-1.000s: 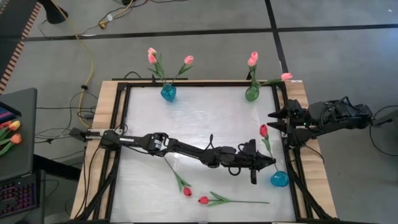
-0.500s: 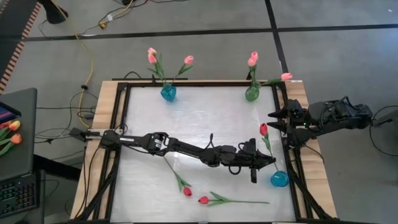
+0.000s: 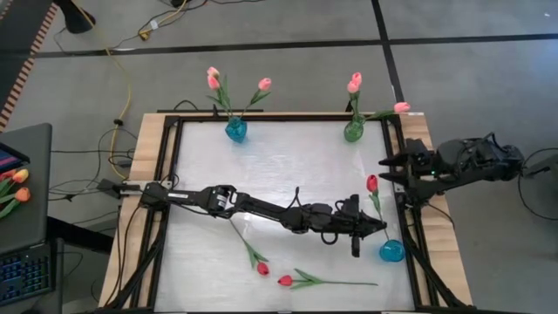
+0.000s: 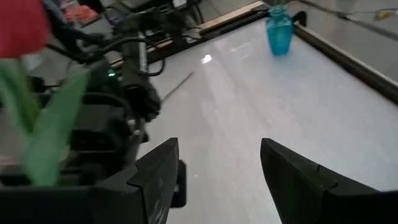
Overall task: Sort flowers into vase by color
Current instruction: Put the top center red tulip into the bottom blue vase
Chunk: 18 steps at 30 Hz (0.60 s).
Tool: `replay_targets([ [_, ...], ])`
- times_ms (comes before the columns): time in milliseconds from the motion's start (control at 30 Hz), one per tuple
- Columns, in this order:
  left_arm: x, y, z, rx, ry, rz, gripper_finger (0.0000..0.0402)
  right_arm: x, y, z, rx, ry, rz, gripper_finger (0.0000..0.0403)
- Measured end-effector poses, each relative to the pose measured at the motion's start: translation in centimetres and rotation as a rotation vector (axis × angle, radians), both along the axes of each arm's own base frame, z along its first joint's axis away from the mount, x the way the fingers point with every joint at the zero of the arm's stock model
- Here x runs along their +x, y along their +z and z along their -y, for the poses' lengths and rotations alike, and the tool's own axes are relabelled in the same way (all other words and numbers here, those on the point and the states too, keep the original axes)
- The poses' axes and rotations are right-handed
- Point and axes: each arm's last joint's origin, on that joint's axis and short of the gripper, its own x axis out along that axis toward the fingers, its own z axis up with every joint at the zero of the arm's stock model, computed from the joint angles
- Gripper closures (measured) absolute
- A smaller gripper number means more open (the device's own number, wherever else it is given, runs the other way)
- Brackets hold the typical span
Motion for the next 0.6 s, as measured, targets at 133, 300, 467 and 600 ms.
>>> replay_targets([
  [133,0.0,0.0,0.0,0.016,-0.005,-0.001,0.0401,-1.3,1.2,0.0,0.036,0.075,-0.023,0.0153],
  [300,0.1,0.1,-0.3,0.023,-0.015,-0.016,0.0401,-2.0,1.9,-0.3,0.124,0.228,-0.072,0.0169],
  [467,0.2,0.4,-1.2,-0.003,-0.045,-0.026,0.0401,-1.2,2.1,-0.9,0.185,0.350,-0.079,0.0183],
  [600,0.1,1.7,-1.7,0.053,-0.036,-0.035,0.0401,-0.5,2.0,-1.3,0.239,0.426,-0.132,0.0186],
])
